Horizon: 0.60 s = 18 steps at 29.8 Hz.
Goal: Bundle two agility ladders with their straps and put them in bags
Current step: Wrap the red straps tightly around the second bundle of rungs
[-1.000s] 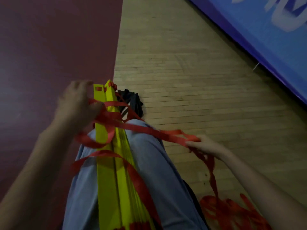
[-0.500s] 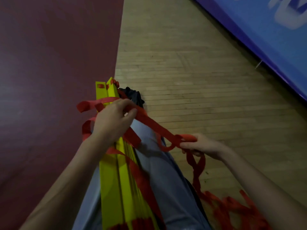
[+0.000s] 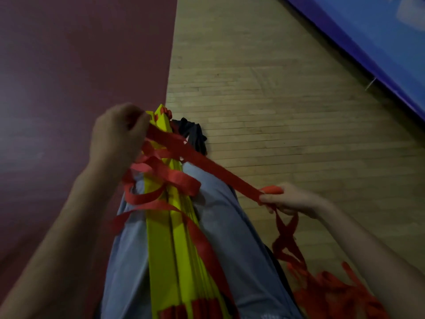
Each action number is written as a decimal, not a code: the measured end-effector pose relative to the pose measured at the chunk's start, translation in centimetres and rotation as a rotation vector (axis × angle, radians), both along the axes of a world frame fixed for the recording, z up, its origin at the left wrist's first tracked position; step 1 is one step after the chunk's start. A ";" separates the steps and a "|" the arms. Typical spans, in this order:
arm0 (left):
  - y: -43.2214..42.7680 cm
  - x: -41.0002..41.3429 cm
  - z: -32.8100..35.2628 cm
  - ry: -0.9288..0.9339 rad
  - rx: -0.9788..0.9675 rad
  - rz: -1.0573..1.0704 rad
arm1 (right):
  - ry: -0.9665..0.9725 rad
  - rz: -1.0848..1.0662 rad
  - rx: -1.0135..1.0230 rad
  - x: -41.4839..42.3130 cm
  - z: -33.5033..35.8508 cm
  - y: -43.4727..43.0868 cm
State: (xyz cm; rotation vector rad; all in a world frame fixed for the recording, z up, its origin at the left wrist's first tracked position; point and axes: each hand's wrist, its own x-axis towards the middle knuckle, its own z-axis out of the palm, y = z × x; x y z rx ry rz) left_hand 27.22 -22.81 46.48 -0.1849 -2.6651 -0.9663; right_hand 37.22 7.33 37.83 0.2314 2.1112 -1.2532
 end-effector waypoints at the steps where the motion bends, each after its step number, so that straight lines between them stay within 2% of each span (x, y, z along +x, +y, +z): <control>1: 0.5 0.1 -0.1 -0.010 -0.140 0.026 | 0.042 -0.046 0.003 0.0 -0.2 -0.5; 3: 3.7 1.4 -0.8 -0.092 -0.196 -0.158 | 0.178 -0.075 -0.082 -1.2 0.9 -2.3; 5: 7.9 3.9 -2.2 -0.288 -0.146 -0.473 | 0.289 -0.109 -0.252 -2.8 3.3 -4.0; 7: 10.0 5.6 -3.3 -0.383 -0.068 -0.593 | 0.328 -0.100 -0.358 -4.0 5.8 -4.5; 10: 7.4 4.4 -3.3 -0.246 0.052 -0.472 | 0.305 -0.015 -0.347 -3.5 6.5 -3.0; 13: 2.4 1.8 -1.6 -0.102 0.336 -0.156 | 0.189 -0.033 -0.229 -1.4 3.5 -0.4; 14: 1.2 1.0 -1.1 -0.066 0.365 -0.089 | 0.145 -0.060 -0.160 -0.5 2.3 0.3; 16: 0.3 0.8 -0.6 -0.042 0.176 -0.072 | 0.093 -0.113 -0.058 0.5 0.1 0.5; 18: 2.5 1.6 -1.3 -0.090 0.019 -0.245 | 0.125 -0.116 -0.046 0.5 0.0 -0.7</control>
